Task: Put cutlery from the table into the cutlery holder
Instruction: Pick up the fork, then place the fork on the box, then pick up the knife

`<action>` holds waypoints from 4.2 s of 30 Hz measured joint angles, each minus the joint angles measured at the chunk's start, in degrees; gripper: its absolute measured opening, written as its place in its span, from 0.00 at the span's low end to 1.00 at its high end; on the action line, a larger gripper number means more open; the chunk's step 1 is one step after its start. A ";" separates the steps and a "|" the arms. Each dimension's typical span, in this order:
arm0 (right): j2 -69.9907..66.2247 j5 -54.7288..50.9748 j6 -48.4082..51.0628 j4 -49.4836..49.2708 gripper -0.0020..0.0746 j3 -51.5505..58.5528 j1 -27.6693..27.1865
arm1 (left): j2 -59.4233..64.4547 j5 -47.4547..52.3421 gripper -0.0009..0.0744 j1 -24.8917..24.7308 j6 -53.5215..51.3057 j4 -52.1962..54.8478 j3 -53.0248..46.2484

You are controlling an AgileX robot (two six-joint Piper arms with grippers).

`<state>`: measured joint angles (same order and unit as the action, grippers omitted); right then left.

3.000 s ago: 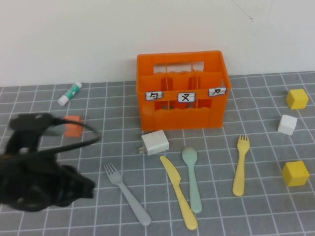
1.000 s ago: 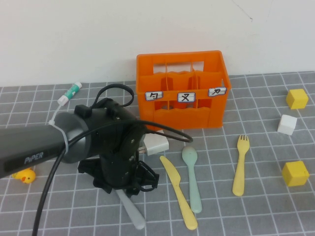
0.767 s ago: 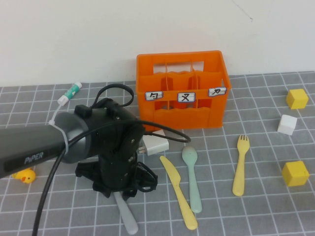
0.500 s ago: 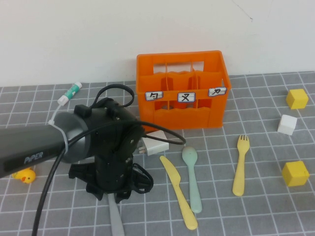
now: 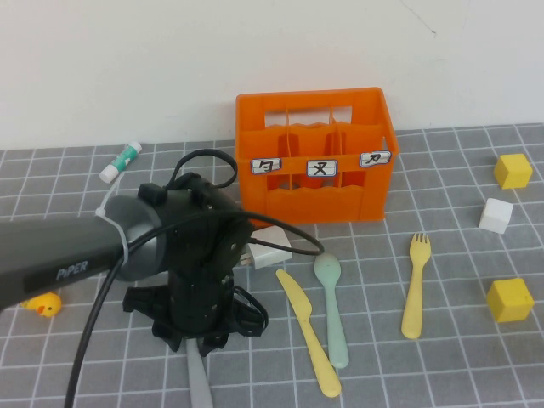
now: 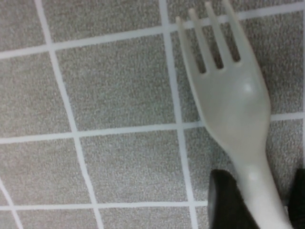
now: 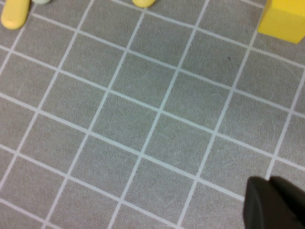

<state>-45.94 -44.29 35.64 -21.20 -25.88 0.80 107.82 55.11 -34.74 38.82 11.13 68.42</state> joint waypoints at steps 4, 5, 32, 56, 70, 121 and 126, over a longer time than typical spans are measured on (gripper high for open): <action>0.00 0.00 0.48 -0.15 0.02 0.00 0.00 | 0.23 0.00 0.36 0.00 -1.24 -0.29 0.15; 0.00 0.00 0.64 -0.31 0.02 0.00 0.00 | 0.21 0.00 0.33 0.00 -1.68 -0.31 0.15; 0.00 0.96 2.87 -1.80 0.02 0.00 0.00 | -7.87 -11.00 0.14 0.00 -8.59 -2.33 -0.17; 0.00 2.14 4.43 -3.94 0.02 0.04 0.00 | -21.39 -59.04 0.14 0.00 -8.60 -2.33 -0.42; 0.00 2.53 6.81 -7.22 0.02 0.04 0.00 | -12.18 -80.88 0.14 0.00 -19.00 -2.13 -0.42; 0.00 3.25 13.24 -11.17 0.02 0.04 0.00 | 0.08 -91.23 0.44 0.00 -46.12 -29.09 -0.42; 0.00 3.25 14.55 -11.56 0.02 0.04 0.00 | -8.12 -87.10 0.24 0.00 -56.76 -30.48 -0.42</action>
<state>-45.94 -41.04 50.19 -32.76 -25.84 0.80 99.70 -31.99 -34.74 -17.94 -19.35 68.00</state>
